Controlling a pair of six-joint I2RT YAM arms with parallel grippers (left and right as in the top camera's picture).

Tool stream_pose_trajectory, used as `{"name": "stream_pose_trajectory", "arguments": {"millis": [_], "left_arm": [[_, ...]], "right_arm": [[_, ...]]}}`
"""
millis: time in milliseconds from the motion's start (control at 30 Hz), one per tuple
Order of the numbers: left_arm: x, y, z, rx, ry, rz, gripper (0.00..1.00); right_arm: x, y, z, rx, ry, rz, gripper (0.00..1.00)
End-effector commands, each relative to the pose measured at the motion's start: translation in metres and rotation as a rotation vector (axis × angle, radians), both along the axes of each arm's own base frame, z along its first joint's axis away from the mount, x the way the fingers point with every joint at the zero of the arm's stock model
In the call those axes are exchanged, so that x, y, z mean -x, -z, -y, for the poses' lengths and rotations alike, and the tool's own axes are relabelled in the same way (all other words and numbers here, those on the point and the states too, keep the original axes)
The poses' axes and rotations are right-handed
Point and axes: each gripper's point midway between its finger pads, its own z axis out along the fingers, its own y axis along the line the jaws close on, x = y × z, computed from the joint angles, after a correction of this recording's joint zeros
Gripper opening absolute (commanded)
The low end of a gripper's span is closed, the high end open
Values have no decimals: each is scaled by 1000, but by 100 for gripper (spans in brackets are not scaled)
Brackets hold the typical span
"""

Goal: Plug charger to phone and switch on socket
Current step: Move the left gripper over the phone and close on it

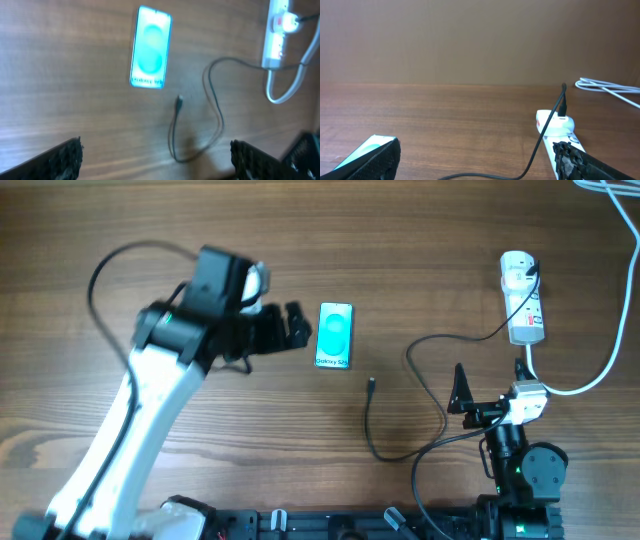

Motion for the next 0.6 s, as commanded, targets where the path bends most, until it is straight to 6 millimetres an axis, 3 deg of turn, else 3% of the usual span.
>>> {"name": "stream_pose_trajectory", "arguments": {"millis": [0,100,167,400,467,567], "left_arm": [[-27,-5,4,-213,-14,-51,100],[-41,16,20,-290,26,-160,99],[-56,41,33,-303,45,-182,100],[-97,77,96,-257,160,-29,100],[-100,89,101,-265,168,-36,100],[-98,128,100,-306,176,-114,100]], "right_arm": [[0,-2,2,13,14,10,100],[0,-2,2,13,14,10,100],[0,-2,2,13,14,10,100],[0,-2,2,13,14,10,100],[0,-2,2,13,14,10,100],[0,-2,2,13,14,10,100]]}}
